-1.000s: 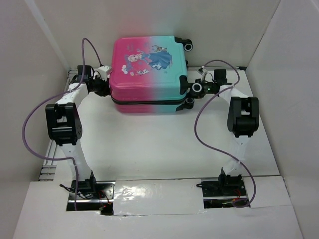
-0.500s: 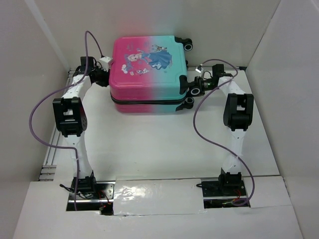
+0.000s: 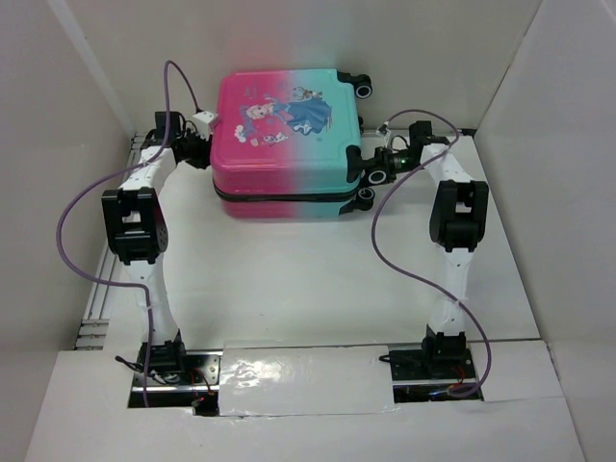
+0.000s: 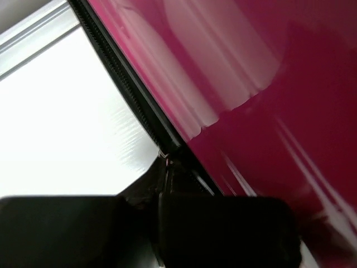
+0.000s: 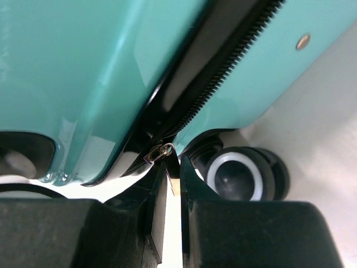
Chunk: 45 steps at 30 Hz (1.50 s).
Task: Pack the luggage
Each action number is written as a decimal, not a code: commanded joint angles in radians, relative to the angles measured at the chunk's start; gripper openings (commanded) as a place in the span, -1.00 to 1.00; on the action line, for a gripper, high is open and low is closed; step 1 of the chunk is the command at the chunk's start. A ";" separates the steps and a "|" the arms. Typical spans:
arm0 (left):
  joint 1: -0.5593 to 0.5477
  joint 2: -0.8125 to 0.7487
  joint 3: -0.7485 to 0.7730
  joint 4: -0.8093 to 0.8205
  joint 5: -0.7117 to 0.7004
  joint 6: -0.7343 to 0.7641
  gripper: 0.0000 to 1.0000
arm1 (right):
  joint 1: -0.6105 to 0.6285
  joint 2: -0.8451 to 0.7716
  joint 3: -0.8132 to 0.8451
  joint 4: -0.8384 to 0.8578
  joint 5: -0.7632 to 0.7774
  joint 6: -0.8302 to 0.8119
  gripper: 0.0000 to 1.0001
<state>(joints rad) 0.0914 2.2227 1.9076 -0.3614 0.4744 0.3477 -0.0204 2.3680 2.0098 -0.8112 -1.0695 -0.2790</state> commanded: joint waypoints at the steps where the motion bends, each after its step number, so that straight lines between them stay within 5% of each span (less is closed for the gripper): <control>1: -0.013 -0.049 -0.051 -0.002 0.014 0.045 -1.00 | 0.005 0.004 0.009 0.609 0.322 -0.173 -1.00; 4: -0.013 -0.077 -0.099 0.018 -0.064 0.010 -1.00 | 0.046 -0.064 -0.098 0.546 0.394 -0.204 -1.00; 9: -0.013 -0.095 -0.159 0.018 -0.117 -0.050 -1.00 | 0.114 -0.214 -0.420 0.722 0.519 -0.192 -1.00; 17: 0.005 -0.146 -0.248 0.088 -0.117 -0.124 -1.00 | 0.114 -0.337 -0.603 0.923 0.672 -0.077 -1.00; 22: 0.005 -0.124 -0.226 0.088 -0.132 -0.161 -1.00 | 0.094 -0.205 -0.419 0.891 0.770 -0.048 -1.00; 26: 0.005 -0.089 -0.183 0.098 -0.132 -0.161 -1.00 | 0.059 -0.054 -0.123 0.825 0.830 0.050 -1.00; 30: 0.005 -0.051 -0.113 0.098 -0.143 -0.151 -1.00 | 0.002 0.123 0.099 0.750 0.590 0.109 -1.00; 41: 0.005 0.038 0.064 0.059 -0.200 -0.171 -1.00 | 0.057 0.169 0.250 0.726 0.664 0.044 -1.00; 45: 0.005 -0.011 0.015 0.059 -0.163 -0.151 -1.00 | 0.025 0.042 0.077 0.771 0.562 0.054 -0.90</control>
<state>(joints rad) 0.0887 2.2410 1.9312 -0.3176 0.3325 0.1795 0.0196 2.5412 2.1567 -0.1188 -0.4320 -0.2070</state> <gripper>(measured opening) 0.046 0.033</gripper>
